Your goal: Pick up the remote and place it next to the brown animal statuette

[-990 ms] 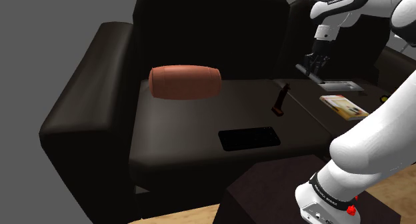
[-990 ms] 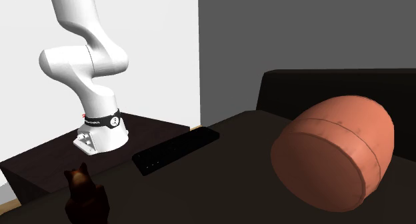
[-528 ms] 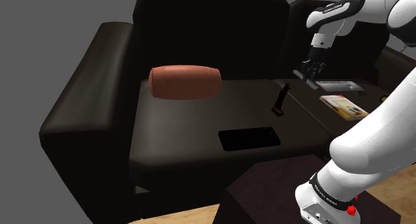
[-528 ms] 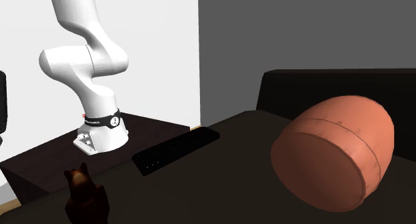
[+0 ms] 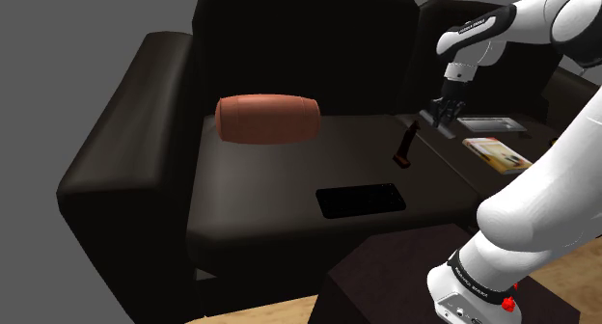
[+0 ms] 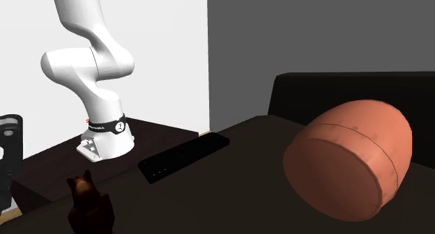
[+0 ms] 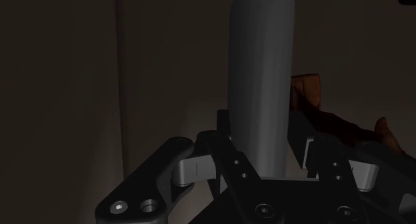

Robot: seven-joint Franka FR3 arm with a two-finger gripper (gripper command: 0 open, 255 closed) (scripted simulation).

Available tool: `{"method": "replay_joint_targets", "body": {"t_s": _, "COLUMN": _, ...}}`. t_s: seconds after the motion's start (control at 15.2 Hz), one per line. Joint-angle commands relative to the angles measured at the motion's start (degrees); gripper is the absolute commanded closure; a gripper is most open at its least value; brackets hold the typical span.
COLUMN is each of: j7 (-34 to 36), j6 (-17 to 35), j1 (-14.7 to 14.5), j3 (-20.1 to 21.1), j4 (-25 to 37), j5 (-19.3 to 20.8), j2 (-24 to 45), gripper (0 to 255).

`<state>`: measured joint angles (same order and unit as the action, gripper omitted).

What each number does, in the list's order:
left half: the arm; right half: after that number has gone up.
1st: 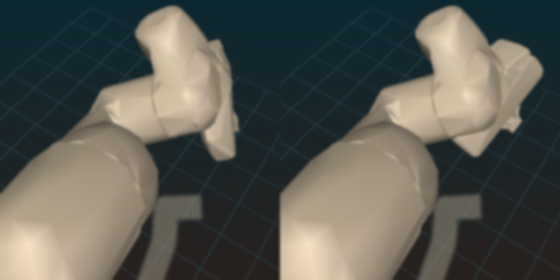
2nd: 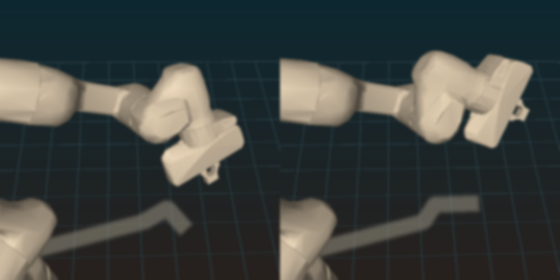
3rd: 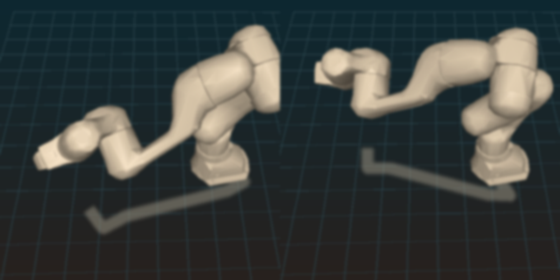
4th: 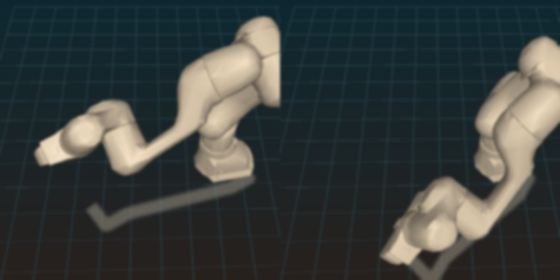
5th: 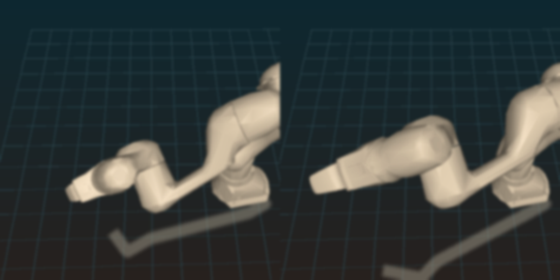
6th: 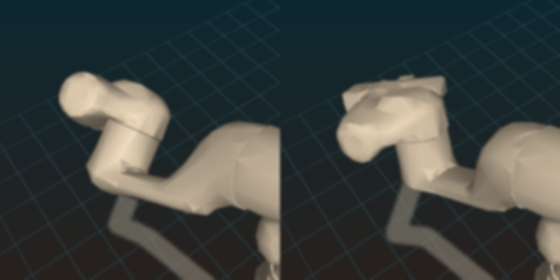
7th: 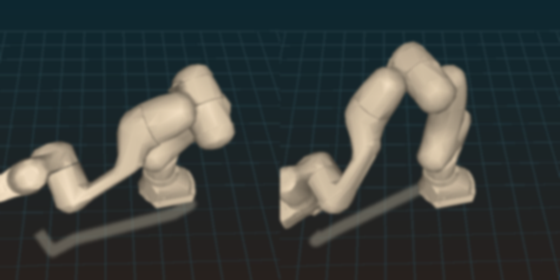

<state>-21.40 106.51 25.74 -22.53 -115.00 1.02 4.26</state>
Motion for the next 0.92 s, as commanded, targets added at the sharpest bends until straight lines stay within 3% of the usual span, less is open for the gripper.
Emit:
{"method": "replay_joint_targets", "body": {"t_s": 0.0, "j7": -0.07, "j6": 1.73, "j1": 0.03, "j3": 0.01, "j4": -1.23, "j5": -0.19, "j2": 0.51, "gripper": 255}}
{"method": "replay_joint_targets", "body": {"t_s": 0.86, "j7": -1.28, "j6": 11.05, "j1": 0.47, "j3": 0.25, "j4": -5.81, "j5": -2.23, "j2": 5.62, "gripper": 255}}
